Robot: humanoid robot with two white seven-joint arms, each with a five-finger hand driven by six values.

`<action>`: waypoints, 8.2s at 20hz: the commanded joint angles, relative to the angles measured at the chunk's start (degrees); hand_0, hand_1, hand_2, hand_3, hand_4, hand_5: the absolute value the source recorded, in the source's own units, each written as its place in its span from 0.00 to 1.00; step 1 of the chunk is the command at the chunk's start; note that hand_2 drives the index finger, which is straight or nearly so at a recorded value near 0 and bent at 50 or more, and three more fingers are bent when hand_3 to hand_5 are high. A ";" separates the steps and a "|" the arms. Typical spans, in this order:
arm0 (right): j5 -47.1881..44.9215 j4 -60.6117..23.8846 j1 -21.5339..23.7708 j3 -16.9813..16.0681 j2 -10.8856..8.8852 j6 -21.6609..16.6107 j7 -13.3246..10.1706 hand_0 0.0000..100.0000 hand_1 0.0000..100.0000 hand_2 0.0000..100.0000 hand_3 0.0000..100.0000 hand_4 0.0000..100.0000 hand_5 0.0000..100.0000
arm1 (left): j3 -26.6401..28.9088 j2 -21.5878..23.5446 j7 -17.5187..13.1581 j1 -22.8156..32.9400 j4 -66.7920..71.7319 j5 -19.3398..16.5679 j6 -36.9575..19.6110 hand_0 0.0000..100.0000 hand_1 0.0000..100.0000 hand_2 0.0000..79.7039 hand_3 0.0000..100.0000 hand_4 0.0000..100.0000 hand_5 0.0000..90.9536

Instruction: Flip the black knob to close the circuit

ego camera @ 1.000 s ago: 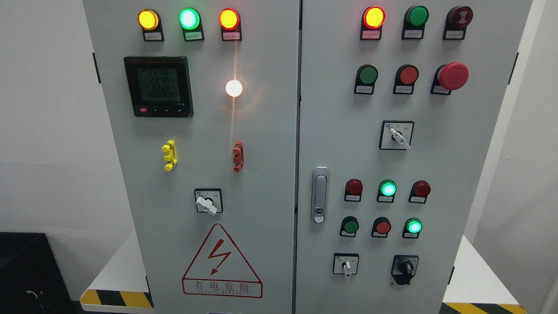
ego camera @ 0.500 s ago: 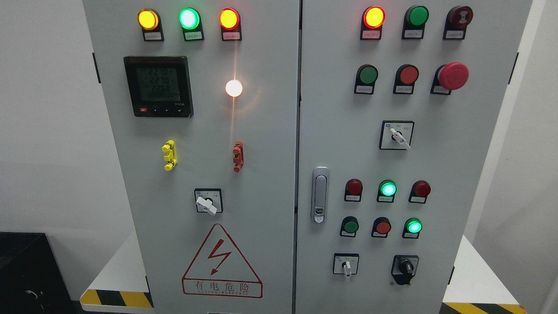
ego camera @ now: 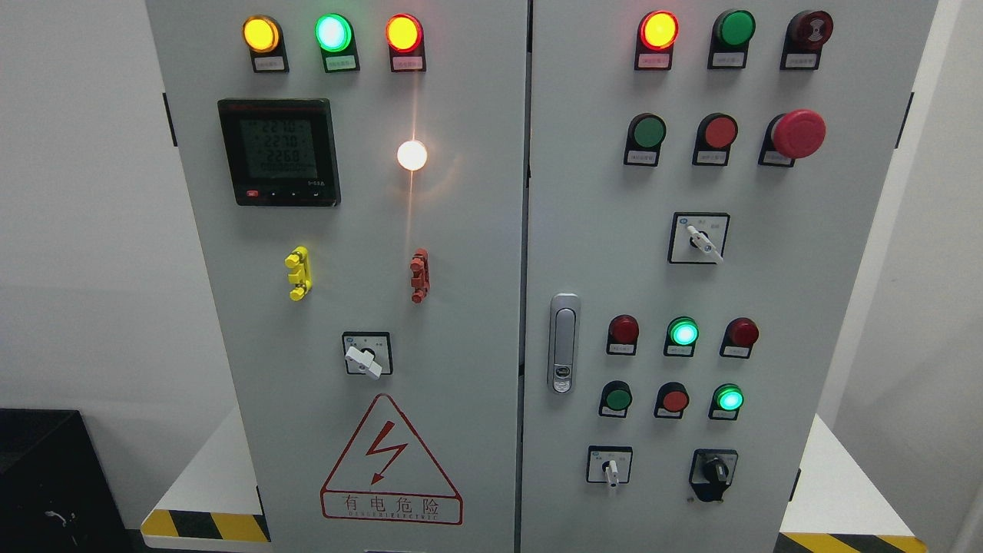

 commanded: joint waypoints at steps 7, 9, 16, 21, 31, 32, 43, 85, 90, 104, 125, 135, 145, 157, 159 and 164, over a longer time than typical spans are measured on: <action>13.29 -22.33 0.13 -1.84 0.05 1.09 -2.84 0.00 0.08 0.71 0.89 0.74 0.70 | 0.00 0.00 -0.03 1.32 -1.76 -0.04 0.03 0.12 0.56 0.00 0.00 0.00 0.00; 14.52 -23.82 0.04 -1.75 0.05 2.06 -3.37 0.00 0.07 0.78 0.94 0.79 0.79 | 0.00 0.00 -0.03 1.32 -1.76 0.04 0.03 0.12 0.56 0.00 0.00 0.00 0.00; 19.27 -30.24 -0.13 -1.58 0.05 3.03 -5.30 0.00 0.05 0.87 0.99 0.85 0.88 | 0.00 0.00 -0.03 1.32 -1.76 0.04 0.03 0.12 0.56 0.00 0.00 0.00 0.00; 22.44 -34.63 -0.31 -0.26 0.05 4.96 -6.44 0.00 0.05 0.87 1.00 0.88 0.90 | 0.00 0.00 -0.03 1.32 -1.76 0.04 0.03 0.12 0.56 0.00 0.00 0.00 0.00; 22.70 -39.38 -3.38 1.15 0.23 11.90 -6.53 0.00 0.00 0.88 1.00 0.91 0.94 | 0.00 0.00 -0.03 1.32 -1.76 -0.05 0.03 0.12 0.56 0.00 0.00 0.00 0.00; 22.62 -39.82 -3.56 1.15 0.23 12.43 -6.45 0.00 0.00 0.88 1.00 0.91 0.94 | 0.00 0.00 -0.03 1.32 -1.76 0.04 0.03 0.12 0.56 0.00 0.00 0.00 0.00; 22.79 -40.18 -9.36 1.15 0.58 14.36 -5.74 0.00 0.00 0.88 1.00 0.92 0.94 | 0.00 0.00 -0.03 1.32 -1.76 -0.05 0.03 0.12 0.56 0.00 0.00 0.00 0.00; 22.88 -37.02 -22.72 -1.75 0.67 19.20 -0.47 0.00 0.00 0.88 1.00 0.92 0.95 | 0.00 0.00 -0.03 1.32 -1.76 0.04 0.03 0.12 0.56 0.00 0.00 0.00 0.00; 22.88 -36.66 -23.51 -1.84 0.58 19.29 -0.38 0.00 0.00 0.88 1.00 0.92 0.95 | 0.00 0.00 -0.03 1.32 -1.76 0.04 0.03 0.12 0.56 0.00 0.00 0.00 0.00; 22.79 -36.66 -25.27 -2.98 0.58 19.73 -0.21 0.00 0.00 0.88 1.00 0.92 0.95 | 0.00 0.00 -0.03 1.32 -1.76 -0.05 0.03 0.12 0.56 0.00 0.00 0.00 0.00; 22.79 -35.35 -26.76 -4.74 0.14 19.99 0.58 0.00 0.00 0.88 1.00 0.92 0.95 | 0.00 0.00 -0.03 1.23 -1.76 0.04 0.03 0.12 0.56 0.00 0.00 0.00 0.00; 22.18 -34.99 -27.11 -5.79 0.05 19.99 0.58 0.00 0.00 0.88 1.00 0.92 0.95 | 0.00 0.00 -0.03 1.32 -1.76 0.04 0.03 0.12 0.56 0.00 0.00 0.00 0.00; 21.74 -34.99 -27.55 -7.29 -0.03 19.90 0.58 0.00 0.00 0.88 1.00 0.92 0.95 | 0.00 0.00 -0.03 1.32 -1.76 0.04 0.03 0.12 0.56 0.00 0.00 0.00 0.00; 20.86 -35.26 -27.64 -7.64 -0.12 19.81 0.50 0.00 0.00 0.88 1.00 0.92 0.94 | 0.00 0.00 -0.03 1.32 -1.76 0.04 0.03 0.12 0.56 0.00 0.00 0.00 0.00; 20.86 -35.26 -27.64 -7.82 -0.12 19.73 0.50 0.00 0.00 0.88 1.00 0.92 0.94 | 0.00 0.00 -0.03 1.32 -1.67 0.04 0.03 0.12 0.56 0.00 0.00 0.00 0.00; 20.77 -35.43 -27.91 -7.82 -0.12 19.64 0.50 0.00 0.00 0.88 1.00 0.92 0.94 | 0.00 0.00 -0.03 1.32 -1.67 0.04 0.03 0.12 0.56 0.00 0.00 0.00 0.00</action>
